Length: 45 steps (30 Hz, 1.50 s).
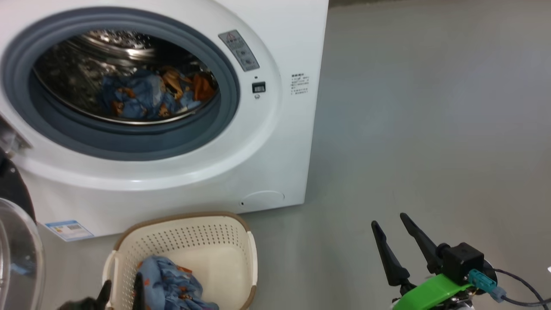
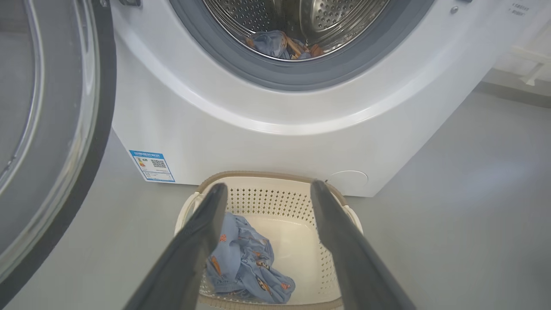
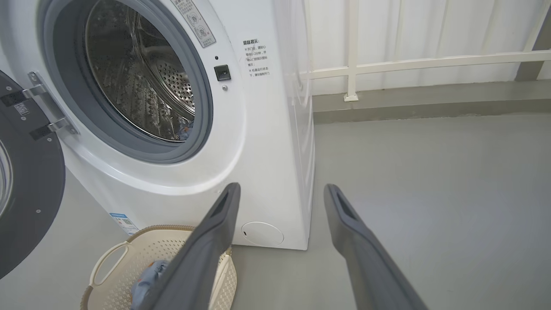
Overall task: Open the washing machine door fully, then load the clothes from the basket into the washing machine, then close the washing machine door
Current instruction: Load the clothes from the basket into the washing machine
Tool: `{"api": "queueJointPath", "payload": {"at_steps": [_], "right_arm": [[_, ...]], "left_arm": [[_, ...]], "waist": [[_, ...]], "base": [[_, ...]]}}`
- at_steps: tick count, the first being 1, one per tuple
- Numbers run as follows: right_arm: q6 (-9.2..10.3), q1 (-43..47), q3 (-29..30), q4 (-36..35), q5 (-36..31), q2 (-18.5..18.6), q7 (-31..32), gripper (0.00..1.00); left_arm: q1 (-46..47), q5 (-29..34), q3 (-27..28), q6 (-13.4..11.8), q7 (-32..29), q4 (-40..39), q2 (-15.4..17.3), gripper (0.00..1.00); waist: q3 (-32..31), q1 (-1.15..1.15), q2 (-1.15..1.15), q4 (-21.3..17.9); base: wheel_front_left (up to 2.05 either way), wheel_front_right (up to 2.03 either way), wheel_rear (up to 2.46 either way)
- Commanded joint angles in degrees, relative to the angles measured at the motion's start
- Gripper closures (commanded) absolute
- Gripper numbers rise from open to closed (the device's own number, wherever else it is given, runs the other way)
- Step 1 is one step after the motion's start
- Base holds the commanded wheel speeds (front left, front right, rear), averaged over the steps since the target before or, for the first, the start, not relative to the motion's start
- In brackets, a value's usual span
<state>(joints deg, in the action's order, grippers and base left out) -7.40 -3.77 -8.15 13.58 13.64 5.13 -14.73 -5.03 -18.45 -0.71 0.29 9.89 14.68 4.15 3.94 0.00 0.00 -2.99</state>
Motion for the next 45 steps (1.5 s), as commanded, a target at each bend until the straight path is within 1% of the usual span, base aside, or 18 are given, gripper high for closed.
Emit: {"api": "queueJointPath", "payload": {"at_steps": [1, 3, 12, 14, 20, 24, 25, 27, 28, 29, 34, 39, 45], "right_arm": [[-0.09, -2.6, -1.0, -1.6, -0.6, -0.4, -0.3, 0.00], [-0.09, -3.5, -1.1, -1.9, -1.0, -0.9, -0.3, 0.00], [-0.09, -8.6, -1.7, -3.3, -2.1, -2.2, -0.3, 0.00], [-0.09, -9.6, -2.4, -3.8, -0.9, -2.2, -0.3, 0.00], [-0.09, -13.2, -4.8, -4.9, 1.3, -2.2, -0.3, 0.00], [-0.09, -15.3, -5.7, -5.6, 1.9, -2.2, -0.3, 0.00], [-0.09, -16.1, -6.0, -5.8, 2.0, -2.2, -0.3, 0.00], [-0.09, -16.7, -6.2, -6.0, 2.0, -2.2, -0.3, 0.00], [-0.09, -16.7, -6.2, -6.0, 2.0, -2.2, -0.3, 0.00], [-0.09, -17.0, -6.3, -6.1, 1.9, -2.2, -0.3, 0.00], [-0.09, -17.7, -6.8, -6.5, 1.9, -2.2, -0.3, 0.00], [-0.09, -18.5, -7.5, -7.0, 2.1, -2.2, -0.3, 0.00], [-0.09, -19.0, -8.4, -7.5, 2.5, -2.2, -0.3, 0.00]], "left_arm": [[4.0, -0.8, 1.5, 0.6, -0.9, -0.2, 0.7, 0.00], [5.8, -2.0, 1.6, 1.1, -2.4, 1.3, 0.8, 0.00], [15.1, -3.6, 2.3, 2.6, -5.9, 7.8, 4.2, 0.00], [17.2, -4.2, 2.3, 3.0, -7.0, 9.5, 4.7, 0.00], [23.4, -5.6, 2.6, 3.3, -11.3, 16.4, 6.4, 0.00], [28.1, -6.3, 3.2, 2.5, -13.6, 22.0, 7.7, 0.00], [30.3, -6.2, 3.3, 1.9, -14.3, 24.8, 8.4, 0.00], [32.5, -5.9, 3.1, 1.8, -14.7, 27.5, 9.1, 0.00], [32.5, -5.9, 3.1, 1.8, -14.7, 27.5, 9.1, 0.00], [34.5, -6.3, 3.2, 1.9, -15.3, 30.3, 9.5, 0.00], [39.1, -6.8, 3.5, 1.6, -16.5, 36.7, 10.9, 0.00], [43.0, -6.8, 3.8, 0.0, -18.0, 42.6, 13.0, 0.00], [46.8, -6.1, 3.4, -1.6, -18.0, 48.1, 15.1, 0.00]], "waist": [[3.6, 0.00, 0.00, -1.2], [5.8, 0.00, 0.00, -1.9], [16.4, 0.00, 0.00, -5.0], [18.4, 0.00, 0.00, -5.5], [24.3, 0.00, 0.00, -7.1], [27.9, 0.00, 0.00, -8.1], [29.4, 0.00, 0.00, -8.6], [30.8, 0.00, 0.00, -9.0], [30.8, 0.00, 0.00, -9.0], [32.0, 0.00, 0.00, -9.4], [34.2, 0.00, 0.00, -10.3], [36.8, 0.00, 0.00, -11.3], [39.0, 0.00, 0.00, -12.3]], "base": [[0.00, 0.00, 0.00], [0.00, 0.00, 0.00], [0.00, 0.00, 0.00], [0.00, 0.00, 0.00], [0.00, 0.00, 0.00], [0.00, 0.00, 0.00], [0.00, 0.00, 0.00], [0.00, 0.00, 0.00], [0.00, 0.00, 0.00], [0.00, 0.00, 0.00], [0.00, 0.00, 0.00], [0.00, 0.00, 0.00], [0.00, 0.00, 0.00]]}}
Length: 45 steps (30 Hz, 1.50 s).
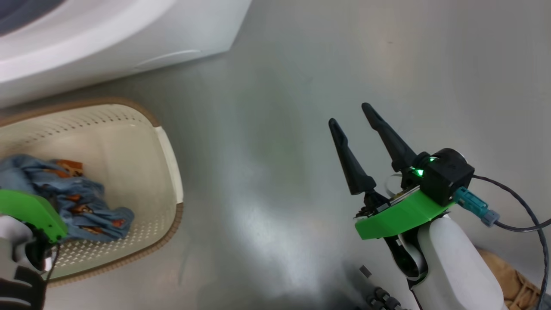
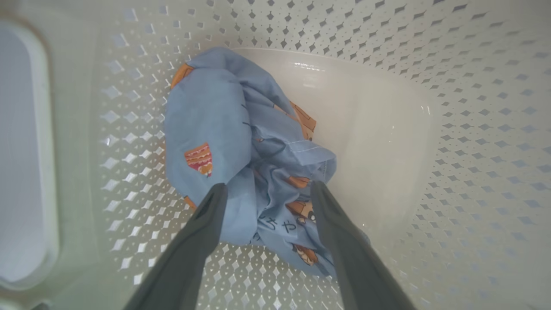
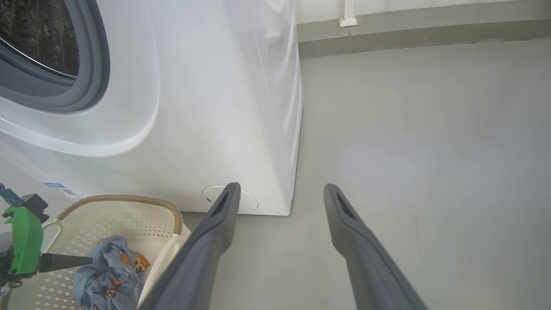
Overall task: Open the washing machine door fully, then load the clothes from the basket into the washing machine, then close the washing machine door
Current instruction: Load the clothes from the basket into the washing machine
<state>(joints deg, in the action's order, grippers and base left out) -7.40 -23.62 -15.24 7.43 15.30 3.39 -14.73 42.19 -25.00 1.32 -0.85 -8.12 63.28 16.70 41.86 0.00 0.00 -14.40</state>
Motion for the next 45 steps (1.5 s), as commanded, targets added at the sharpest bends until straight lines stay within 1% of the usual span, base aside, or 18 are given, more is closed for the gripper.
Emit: {"api": "queueJointPath", "payload": {"at_steps": [1, 6, 12, 14, 17, 24, 32, 39, 40, 41, 42, 43, 45], "right_arm": [[-0.09, 0.8, -1.5, -1.4, 0.9, -0.5, -0.3, 0.00], [-0.09, 0.4, -2.1, -2.0, 1.3, -0.5, -0.3, 0.00], [-0.09, -0.3, -2.7, -3.0, 1.8, -0.5, -0.3, 0.00], [-0.09, -0.5, -2.9, -3.4, 2.0, -0.5, -0.3, 0.00], [-0.09, -0.7, -3.0, -3.9, 2.3, -0.5, -0.3, 0.00], [-0.09, -0.7, -3.3, -5.1, 3.0, -0.5, -0.3, 0.00], [-0.09, -0.3, -3.0, -6.4, 3.7, -0.5, -0.3, 0.00], [-0.09, 0.3, -2.2, -7.0, 3.7, -0.5, -0.3, 0.00], [-0.09, 0.4, -2.1, -7.0, 3.6, -0.5, -0.3, 0.00], [-0.09, 0.4, -2.0, -7.1, 3.6, -0.5, -0.3, 0.00], [-0.09, 0.3, -2.0, -7.1, 3.5, -0.5, -0.3, 0.00], [-0.09, 0.3, -1.9, -7.1, 3.4, -0.5, -0.3, 0.00], [-0.09, 0.2, -1.8, -7.1, 3.2, -0.5, -0.3, 0.00]], "left_arm": [[0.1, 0.5, 1.2, -0.7, 0.0, 0.3, 2.8, 0.00], [2.9, 1.3, 0.4, -1.9, -0.3, 3.5, 4.1, 0.00], [6.3, 2.8, -1.1, -4.1, -0.6, 6.0, 5.4, 0.00], [7.2, 3.1, -1.5, -5.0, -1.0, 6.7, 6.0, 0.00], [8.6, 3.2, -1.7, -5.6, -1.4, 7.4, 6.6, 0.00], [10.7, 3.1, -1.9, -7.8, -2.1, 8.6, 8.0, 0.00], [12.0, 2.6, -2.0, -8.4, -2.3, 9.2, 9.1, 0.00], [12.9, 2.4, -2.5, -8.3, -1.9, 9.5, 8.9, 0.00], [13.0, 2.5, -2.7, -8.2, -1.7, 9.6, 8.8, 0.30], [13.1, 2.4, -2.8, -8.1, -1.3, 9.6, 8.8, 0.70], [13.2, 2.4, -2.9, -8.1, -1.1, 9.6, 8.7, 0.91], [13.2, 2.4, -3.0, -8.0, -1.1, 9.6, 8.6, 1.00], [13.4, 2.3, -3.2, -7.7, -0.8, 9.7, 8.4, 1.00]], "waist": [[1.5, 0.00, 0.00, -1.1], [3.5, 0.00, 0.00, -1.7], [6.4, 0.00, 0.00, -2.4], [7.4, 0.00, 0.00, -2.7], [8.7, 0.00, 0.00, -3.3], [11.2, 0.00, 0.00, -4.5], [13.5, 0.00, 0.00, -5.7], [14.2, 0.00, 0.00, -5.5], [14.3, 0.00, 0.00, -5.4], [14.3, 0.00, 0.00, -5.3], [14.4, 0.00, 0.00, -5.3], [14.4, 0.00, 0.00, -5.2], [14.5, 0.00, 0.00, -5.0]], "base": [[0.00, 0.00, 0.00], [0.00, 0.00, 0.00], [0.00, 0.00, 0.00], [0.00, 0.00, 0.00], [0.00, 0.00, 0.00], [0.00, 0.00, 0.00], [0.00, 0.00, 0.00], [0.00, 0.00, 0.00], [0.00, 0.00, 0.00], [0.00, 0.00, 0.00], [0.00, 0.00, 0.00], [0.00, 0.00, 0.00], [0.00, 0.00, 0.00]]}}
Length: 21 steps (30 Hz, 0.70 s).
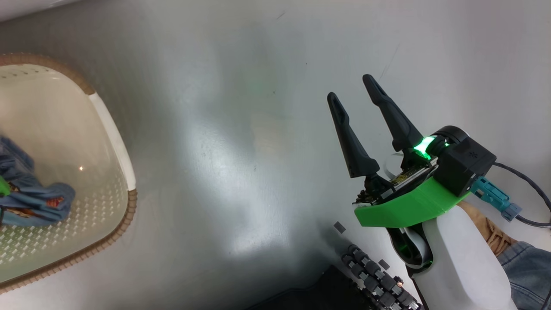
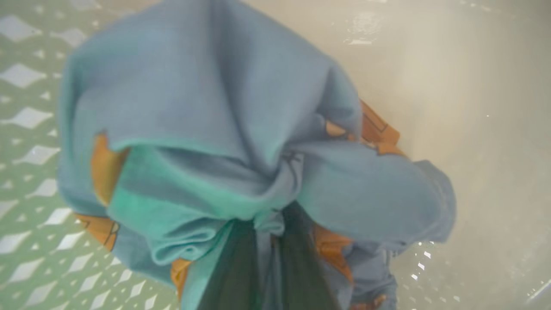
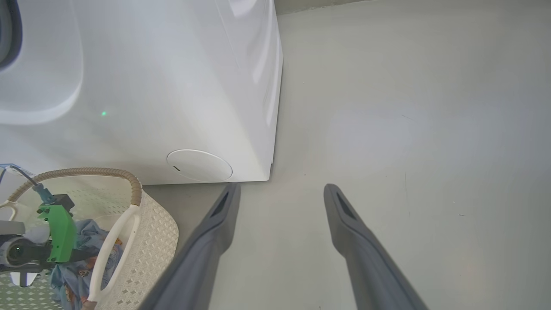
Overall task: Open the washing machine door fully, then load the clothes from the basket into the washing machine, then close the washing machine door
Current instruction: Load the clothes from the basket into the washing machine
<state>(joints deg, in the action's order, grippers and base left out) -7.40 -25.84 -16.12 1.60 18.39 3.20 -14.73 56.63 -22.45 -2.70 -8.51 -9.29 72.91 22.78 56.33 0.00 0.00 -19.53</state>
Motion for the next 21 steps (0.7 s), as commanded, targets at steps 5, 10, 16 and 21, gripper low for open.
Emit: {"api": "queueJointPath", "payload": {"at_steps": [5, 10, 16, 21], "right_arm": [[-0.09, 1.9, -0.8, -0.7, -0.2, -0.3, -0.3, 0.00], [-0.09, 1.3, -0.6, 0.3, -0.2, -0.3, -0.3, 0.00], [-0.09, 1.3, 0.2, 1.5, -0.3, -0.3, -0.3, 0.00], [-0.09, 2.8, 1.6, 3.2, -1.0, -0.3, -0.3, 0.00]], "left_arm": [[-1.1, -0.7, 0.7, 0.2, 1.2, 0.3, 1.6, 1.00], [-2.3, -1.5, 0.7, 0.9, 3.4, 0.4, -0.5, 1.00], [-5.5, -3.4, 1.5, 3.1, 6.9, 0.5, -3.1, 1.00], [-8.6, -5.0, 2.2, 4.7, 9.8, 0.6, -5.6, 1.00]], "waist": [[-0.5, 0.00, 0.00, 0.8], [-2.9, 0.00, 0.00, 2.4], [-7.7, 0.00, 0.00, 4.4], [-12.7, 0.00, 0.00, 6.7]], "base": [[0.00, 0.00, 0.00], [0.00, 0.00, 0.00], [0.00, 0.00, 0.00], [0.00, 0.00, 0.00]]}}
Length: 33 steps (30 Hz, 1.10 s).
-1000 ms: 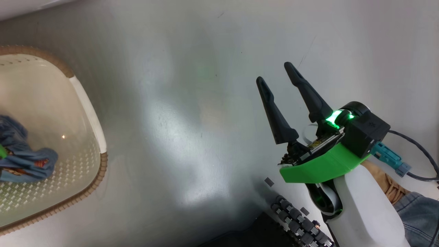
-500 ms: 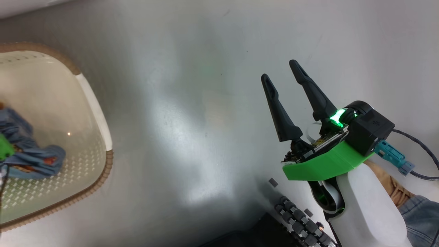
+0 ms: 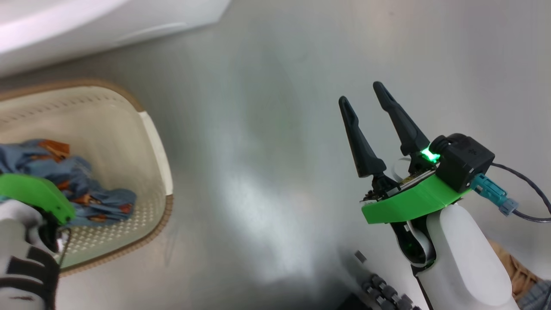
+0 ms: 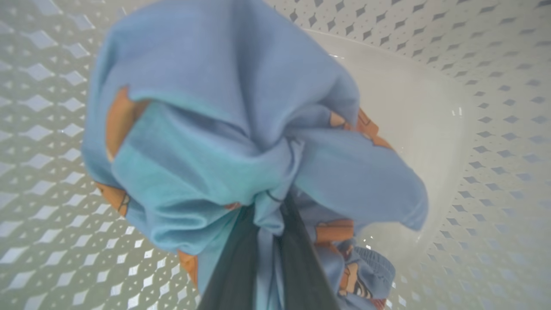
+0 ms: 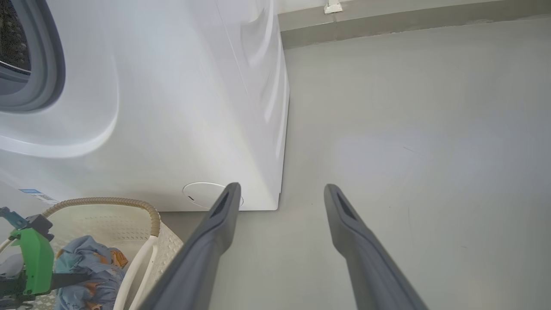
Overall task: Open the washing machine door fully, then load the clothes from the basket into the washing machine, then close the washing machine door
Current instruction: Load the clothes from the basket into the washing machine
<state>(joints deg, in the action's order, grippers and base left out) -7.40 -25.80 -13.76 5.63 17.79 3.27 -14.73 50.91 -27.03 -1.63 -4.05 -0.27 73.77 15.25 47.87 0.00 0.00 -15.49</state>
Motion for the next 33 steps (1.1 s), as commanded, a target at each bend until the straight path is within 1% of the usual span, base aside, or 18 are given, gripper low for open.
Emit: {"api": "queueJointPath", "payload": {"at_steps": [1, 3, 4, 8, 9, 18, 22, 26, 30, 33], "right_arm": [[-0.09, 3.1, -0.5, -0.6, -0.6, -0.4, -0.3, 0.00], [-0.09, 4.0, 0.1, -0.1, -0.9, -0.4, -0.3, 0.00], [-0.09, 4.0, 0.1, -0.1, -0.9, -0.4, -0.3, 0.00], [-0.09, 5.7, 0.9, 1.0, -1.8, -0.4, -0.3, 0.00], [-0.09, 6.6, 1.3, 1.4, -2.3, -0.4, -0.3, 0.00], [-0.09, 10.7, 2.2, 3.7, -4.1, -0.4, -0.3, 0.00], [-0.09, 12.7, 2.4, 4.8, -4.7, -0.4, -0.3, 0.00], [-0.09, 14.8, 2.8, 5.7, -5.0, -0.4, -0.3, 0.00], [-0.09, 16.8, 3.0, 6.4, -5.2, -0.4, -0.3, 0.00], [-0.09, 18.0, 3.1, 6.7, -5.5, -0.1, -0.3, 0.00]], "left_arm": [[-3.5, -0.7, 1.2, 0.6, 1.5, -0.3, 1.4, 1.00], [-4.8, -1.2, 1.4, 1.4, 2.8, -0.2, 0.5, 1.00], [-4.8, -1.2, 1.4, 1.4, 2.8, -0.2, 0.5, 1.00], [-7.2, -2.1, 1.7, 2.6, 5.4, -0.2, -1.0, 1.00], [-8.3, -2.6, 1.9, 3.1, 6.6, -0.2, -1.7, 1.00], [-13.8, -4.1, 2.2, 6.3, 12.0, -0.7, -5.5, 1.00], [-16.8, -3.9, 1.6, 6.8, 13.9, -1.6, -6.8, 1.00], [-19.9, -3.5, 1.3, 6.7, 14.9, -3.8, -7.8, 1.00], [-23.3, -3.2, 1.3, 6.7, 15.2, -7.3, -8.6, 1.00], [-26.1, -2.3, 1.5, 6.1, 15.2, -12.5, -8.9, 1.00]], "waist": [[-5.2, 0.00, 0.00, 3.1], [-7.2, 0.00, 0.00, 4.0], [-7.2, 0.00, 0.00, 4.0], [-11.4, 0.00, 0.00, 5.4], [-13.6, 0.00, 0.00, 6.1], [-23.8, 0.00, 0.00, 8.9], [-28.3, 0.00, 0.00, 10.1], [-32.6, 0.00, 0.00, 11.4], [-36.5, 0.00, 0.00, 12.4], [-39.2, 0.00, 0.00, 13.0]], "base": [[0.00, 0.00, 0.00], [0.00, 0.00, 0.00], [0.00, 0.00, 0.00], [0.00, 0.00, 0.00], [0.00, 0.00, 0.00], [0.00, 0.00, 0.00], [0.00, 0.00, 0.00], [0.00, 0.00, 0.00], [0.00, 0.00, 0.00], [0.00, 0.00, 0.00]]}}
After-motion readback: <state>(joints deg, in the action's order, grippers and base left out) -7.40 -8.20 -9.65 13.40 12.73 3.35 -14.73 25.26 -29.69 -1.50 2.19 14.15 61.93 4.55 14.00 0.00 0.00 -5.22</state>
